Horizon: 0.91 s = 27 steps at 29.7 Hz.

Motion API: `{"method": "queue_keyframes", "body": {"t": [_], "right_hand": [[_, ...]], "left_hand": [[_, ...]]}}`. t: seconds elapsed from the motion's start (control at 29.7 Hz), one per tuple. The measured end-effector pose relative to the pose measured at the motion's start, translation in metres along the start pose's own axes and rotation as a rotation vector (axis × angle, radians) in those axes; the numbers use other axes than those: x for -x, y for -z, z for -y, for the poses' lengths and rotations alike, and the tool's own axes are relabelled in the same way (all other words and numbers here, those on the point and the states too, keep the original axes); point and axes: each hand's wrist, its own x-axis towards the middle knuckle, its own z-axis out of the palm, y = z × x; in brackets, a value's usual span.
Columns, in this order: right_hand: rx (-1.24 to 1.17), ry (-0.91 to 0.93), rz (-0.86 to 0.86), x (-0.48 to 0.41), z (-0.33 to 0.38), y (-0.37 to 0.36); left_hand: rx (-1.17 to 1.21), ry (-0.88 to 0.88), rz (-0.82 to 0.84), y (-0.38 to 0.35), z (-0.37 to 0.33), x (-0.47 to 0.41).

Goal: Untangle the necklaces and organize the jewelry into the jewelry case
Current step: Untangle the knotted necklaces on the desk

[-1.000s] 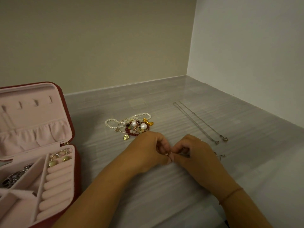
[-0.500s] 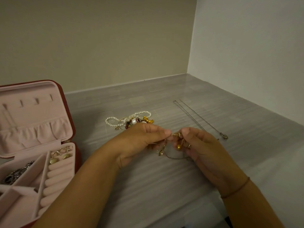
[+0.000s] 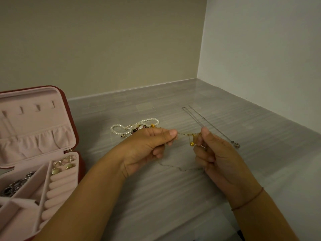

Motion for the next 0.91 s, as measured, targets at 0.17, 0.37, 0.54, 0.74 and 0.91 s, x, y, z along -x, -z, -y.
{"method": "queue_keyframes", "body": {"t": [0.17,0.37,0.54,0.74,0.91], "right_hand": [[-0.287,-0.085,-0.037,0.0,0.006,-0.009],[-0.484,-0.134,-0.069,0.005,0.012,-0.023],[-0.462,-0.12,-0.086,0.004,0.01,-0.021],[-0.106,-0.009,-0.014,0.007,-0.004,-0.017],[0.577,0.051,0.004,0.018,-0.007,-0.019]], "left_hand": [[0.296,-0.038,0.209,0.001,0.0,0.0],[0.526,-0.128,0.23,-0.001,-0.001,-0.004],[0.507,-0.072,0.003,-0.002,-0.003,-0.003],[0.629,-0.1,-0.046,-0.003,-0.005,-0.003],[0.527,-0.126,-0.026,-0.003,-0.004,-0.004]]}}
